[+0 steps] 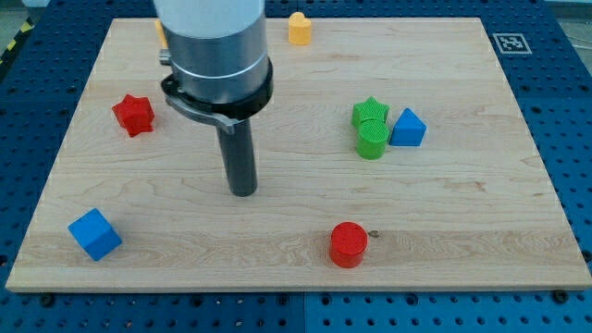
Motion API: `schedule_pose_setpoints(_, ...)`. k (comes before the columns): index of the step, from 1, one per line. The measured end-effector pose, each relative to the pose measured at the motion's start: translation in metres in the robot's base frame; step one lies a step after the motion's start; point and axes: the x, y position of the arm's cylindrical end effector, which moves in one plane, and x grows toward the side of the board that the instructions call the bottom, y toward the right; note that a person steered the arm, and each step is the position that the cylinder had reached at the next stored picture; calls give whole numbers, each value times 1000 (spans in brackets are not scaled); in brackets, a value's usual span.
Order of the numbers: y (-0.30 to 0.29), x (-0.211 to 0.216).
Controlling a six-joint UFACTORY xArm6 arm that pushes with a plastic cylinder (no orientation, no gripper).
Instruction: Place your arm to the bottom left corner of the board
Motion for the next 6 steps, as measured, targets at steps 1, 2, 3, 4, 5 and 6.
schedule_pose_setpoints(1, -21, 0)
schedule_pose_setpoints(2, -55, -2)
schedule_pose_setpoints(3, -90, -10)
schedule_pose_setpoints(4, -120, -16)
schedule_pose_setpoints(5, -142, -17)
schedule_pose_setpoints(6, -153, -17)
